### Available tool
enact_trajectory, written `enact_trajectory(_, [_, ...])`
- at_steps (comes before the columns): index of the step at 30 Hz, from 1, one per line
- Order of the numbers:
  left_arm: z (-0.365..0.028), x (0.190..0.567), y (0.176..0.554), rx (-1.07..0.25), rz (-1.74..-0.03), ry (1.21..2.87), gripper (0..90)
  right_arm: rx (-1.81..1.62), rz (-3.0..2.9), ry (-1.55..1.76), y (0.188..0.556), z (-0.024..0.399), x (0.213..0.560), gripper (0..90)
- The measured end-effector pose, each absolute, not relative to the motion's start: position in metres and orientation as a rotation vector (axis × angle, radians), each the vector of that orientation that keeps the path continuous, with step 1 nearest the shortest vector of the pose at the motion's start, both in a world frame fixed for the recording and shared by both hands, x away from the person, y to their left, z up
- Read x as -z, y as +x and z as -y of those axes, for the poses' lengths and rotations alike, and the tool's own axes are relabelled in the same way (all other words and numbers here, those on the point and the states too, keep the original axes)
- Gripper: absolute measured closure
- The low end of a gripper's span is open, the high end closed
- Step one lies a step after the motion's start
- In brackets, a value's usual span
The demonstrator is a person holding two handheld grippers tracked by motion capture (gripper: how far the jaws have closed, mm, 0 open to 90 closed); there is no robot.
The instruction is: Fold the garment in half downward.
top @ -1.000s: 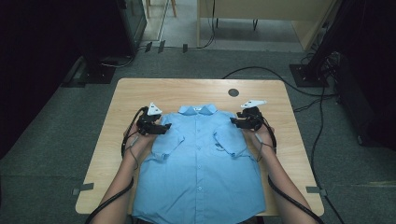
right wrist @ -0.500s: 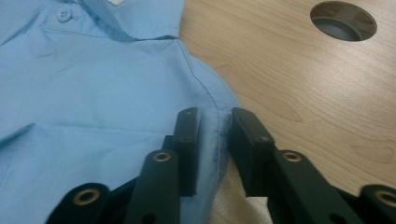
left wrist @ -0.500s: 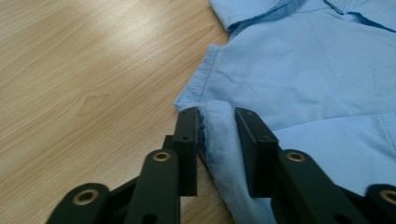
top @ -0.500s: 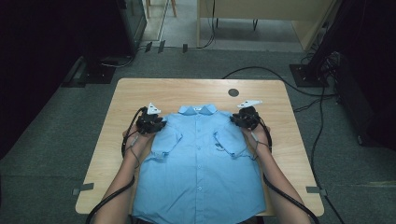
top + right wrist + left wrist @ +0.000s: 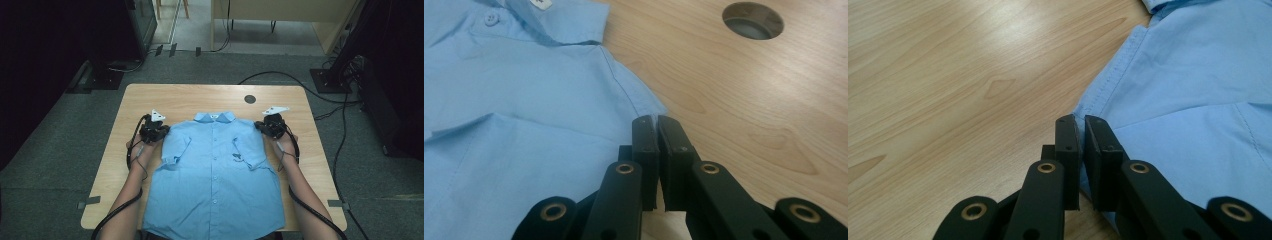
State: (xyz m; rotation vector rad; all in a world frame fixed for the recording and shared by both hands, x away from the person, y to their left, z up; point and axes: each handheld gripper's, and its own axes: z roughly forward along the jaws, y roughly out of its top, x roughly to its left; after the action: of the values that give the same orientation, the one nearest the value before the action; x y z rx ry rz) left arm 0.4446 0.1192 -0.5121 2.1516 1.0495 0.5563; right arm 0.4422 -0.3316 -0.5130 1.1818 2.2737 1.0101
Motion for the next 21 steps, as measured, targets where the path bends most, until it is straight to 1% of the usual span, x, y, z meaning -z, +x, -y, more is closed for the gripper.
enact_trajectory(1, [-0.119, 0.512, 0.445, -0.556, -1.05, 2.152, 80.1, -1.01, -2.274, 1.182, 0.442, 0.332, 0.513, 82.9])
enact_trajectory(2, [-0.119, 0.512, 0.445, -0.556, -1.05, 2.152, 80.1, -1.025, -2.262, 1.18, 0.441, 0.336, 0.512, 82.9])
enact_trajectory(3, [-0.12, 0.512, 0.445, -0.557, -1.05, 2.15, 80.1, -1.025, -2.262, 1.18, 0.441, 0.336, 0.512, 78.5])
enact_trajectory(4, [-0.122, 0.511, 0.445, -0.558, -1.064, 2.131, 77.7, -1.035, -2.253, 1.183, 0.441, 0.337, 0.511, 77.4])
enact_trajectory(5, [-0.126, 0.508, 0.445, -0.533, -1.083, 2.091, 70.5, -1.08, -2.228, 1.219, 0.441, 0.342, 0.509, 74.3])
enact_trajectory(6, [-0.126, 0.508, 0.445, -0.533, -1.083, 2.091, 60.9, -1.08, -2.228, 1.219, 0.441, 0.342, 0.509, 74.3])
enact_trajectory(7, [-0.13, 0.504, 0.445, -0.524, -1.071, 2.061, 60.9, -1.131, -2.225, 1.228, 0.442, 0.347, 0.506, 65.6])
enact_trajectory(8, [-0.13, 0.504, 0.445, -0.524, -1.071, 2.061, 51.5, -1.131, -2.225, 1.228, 0.442, 0.347, 0.506, 65.6])
enact_trajectory(9, [-0.132, 0.498, 0.443, -0.554, -1.037, 2.04, 51.5, -1.14, -2.257, 1.205, 0.443, 0.348, 0.505, 56.8])
enact_trajectory(10, [-0.132, 0.498, 0.443, -0.554, -1.037, 2.04, 38.6, -1.14, -2.257, 1.205, 0.443, 0.348, 0.505, 56.8])
enact_trajectory(11, [-0.132, 0.498, 0.443, -0.554, -1.037, 2.04, 38.6, -1.139, -2.282, 1.181, 0.442, 0.347, 0.503, 56.8])
enact_trajectory(12, [-0.132, 0.498, 0.443, -0.554, -1.037, 2.04, 38.6, -1.139, -2.282, 1.181, 0.442, 0.347, 0.503, 48.2])
enact_trajectory(13, [-0.133, 0.495, 0.442, -0.564, -0.999, 2.037, 38.5, -1.144, -2.289, 1.178, 0.442, 0.347, 0.502, 46.9])
enact_trajectory(14, [-0.133, 0.494, 0.441, -0.558, -0.985, 2.038, 38.0, -1.145, -2.29, 1.182, 0.442, 0.347, 0.502, 43.3])
enact_trajectory(15, [-0.133, 0.493, 0.442, -0.53, -0.934, 2.074, 36.3, -1.143, -2.301, 1.19, 0.443, 0.346, 0.502, 42.1])
enact_trajectory(17, [-0.133, 0.493, 0.442, -0.53, -0.934, 2.074, 36.3, -1.138, -2.32, 1.193, 0.443, 0.344, 0.503, 42.1])
enact_trajectory(18, [-0.128, 0.492, 0.44, -0.585, -0.894, 2.121, 36.3, -1.138, -2.32, 1.193, 0.443, 0.344, 0.503, 39.9])
enact_trajectory(21, [-0.128, 0.492, 0.44, -0.59, -0.897, 2.128, 36.3, -1.134, -2.33, 1.189, 0.443, 0.342, 0.505, 38.8])
